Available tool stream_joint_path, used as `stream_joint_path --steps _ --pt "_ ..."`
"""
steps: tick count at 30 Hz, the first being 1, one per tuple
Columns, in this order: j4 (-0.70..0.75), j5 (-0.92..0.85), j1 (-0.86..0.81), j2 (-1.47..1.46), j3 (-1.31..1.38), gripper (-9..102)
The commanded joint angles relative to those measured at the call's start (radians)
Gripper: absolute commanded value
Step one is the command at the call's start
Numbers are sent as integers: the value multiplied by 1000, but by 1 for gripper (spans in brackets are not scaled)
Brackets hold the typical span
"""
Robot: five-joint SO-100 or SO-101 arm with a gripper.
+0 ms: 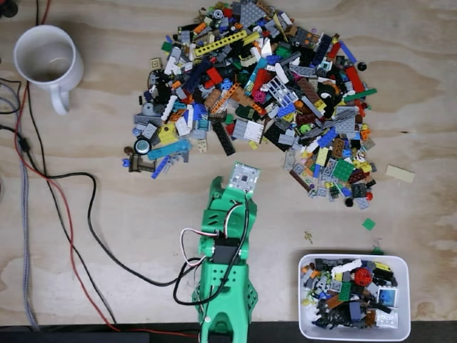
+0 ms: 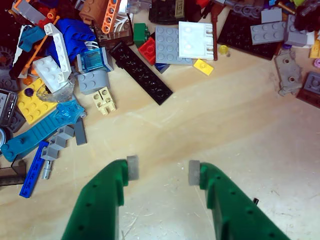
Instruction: Find the closest Lego and put it in the bin.
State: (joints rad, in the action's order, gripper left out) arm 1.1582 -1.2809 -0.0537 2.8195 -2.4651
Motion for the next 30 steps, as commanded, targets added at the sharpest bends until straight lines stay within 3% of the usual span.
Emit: stream_joint_path --steps 1,10,15,23,30 --pt "-91 34 -21 -126 -8 15" --pt "-86 26 -23 -141 -3 15" --pt "-86 -31 -2 -305 54 17" --pt "-379 -114 107 -658 106 20" --pt "-492 -167 215 -907 230 19"
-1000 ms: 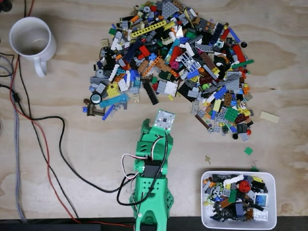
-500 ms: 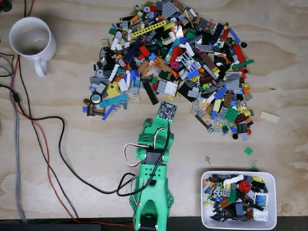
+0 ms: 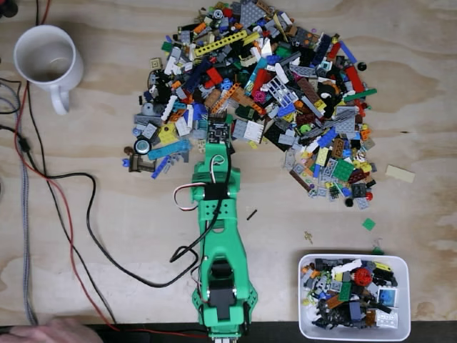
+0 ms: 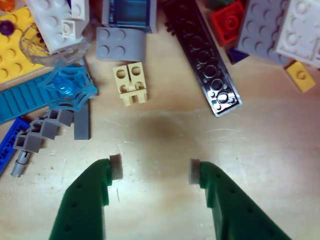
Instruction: Find the closest Lego and put it in the bin.
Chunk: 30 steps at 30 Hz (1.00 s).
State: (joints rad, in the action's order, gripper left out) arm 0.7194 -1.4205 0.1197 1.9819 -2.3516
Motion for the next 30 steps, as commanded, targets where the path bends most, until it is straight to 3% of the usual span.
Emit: stream_joint_path --steps 1,23,30 --pt "-71 -31 46 -100 129 19" --pt "-250 -106 77 -393 264 17" --pt "-259 -117 81 -420 279 9"
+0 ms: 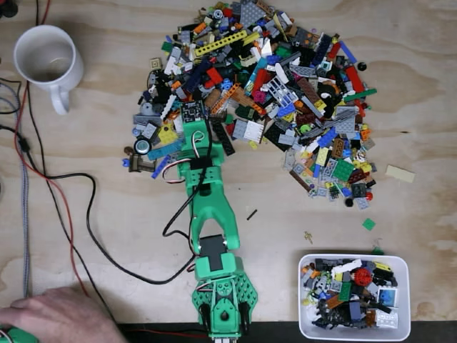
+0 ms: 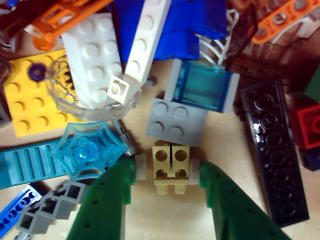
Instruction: Find the closest Lego and put it in the bin.
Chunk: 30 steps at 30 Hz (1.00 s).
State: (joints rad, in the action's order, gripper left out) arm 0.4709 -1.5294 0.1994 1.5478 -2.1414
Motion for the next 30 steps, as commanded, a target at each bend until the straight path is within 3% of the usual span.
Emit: stream_joint_path --steps 1,6,12,19,30 --pt "-8 -3 2 18 69 7" --pt "64 18 -37 176 71 7" --pt "324 -35 -239 535 126 8" --pt "543 -164 -747 825 77 8" --pt "566 -229 -1485 1108 -207 9"
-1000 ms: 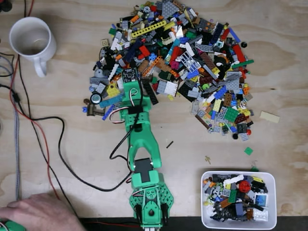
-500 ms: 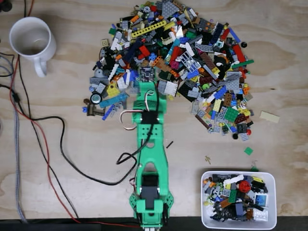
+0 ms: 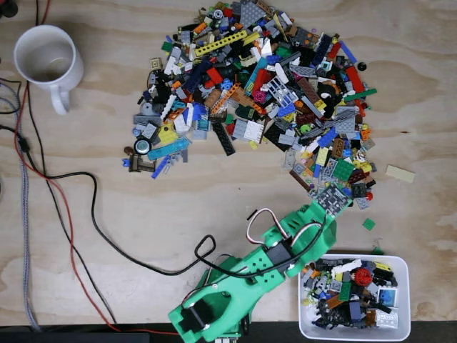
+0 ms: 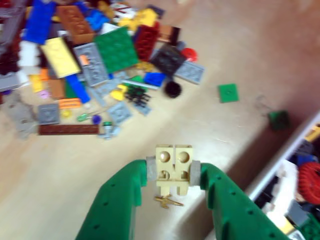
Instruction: Find the closest Lego and put it in the bin.
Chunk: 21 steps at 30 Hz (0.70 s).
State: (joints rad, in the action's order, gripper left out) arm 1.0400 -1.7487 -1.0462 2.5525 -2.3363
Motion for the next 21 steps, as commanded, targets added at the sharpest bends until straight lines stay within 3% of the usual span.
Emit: stream_joint_path --steps 1,7,13,18,21 --pt "-17 -18 -293 121 -35 9" --pt "-117 -63 -517 204 -173 10" --pt "-184 -25 -535 218 -187 18" --pt "-259 75 -408 213 -133 21" --pt "-143 152 -178 187 -3 20"
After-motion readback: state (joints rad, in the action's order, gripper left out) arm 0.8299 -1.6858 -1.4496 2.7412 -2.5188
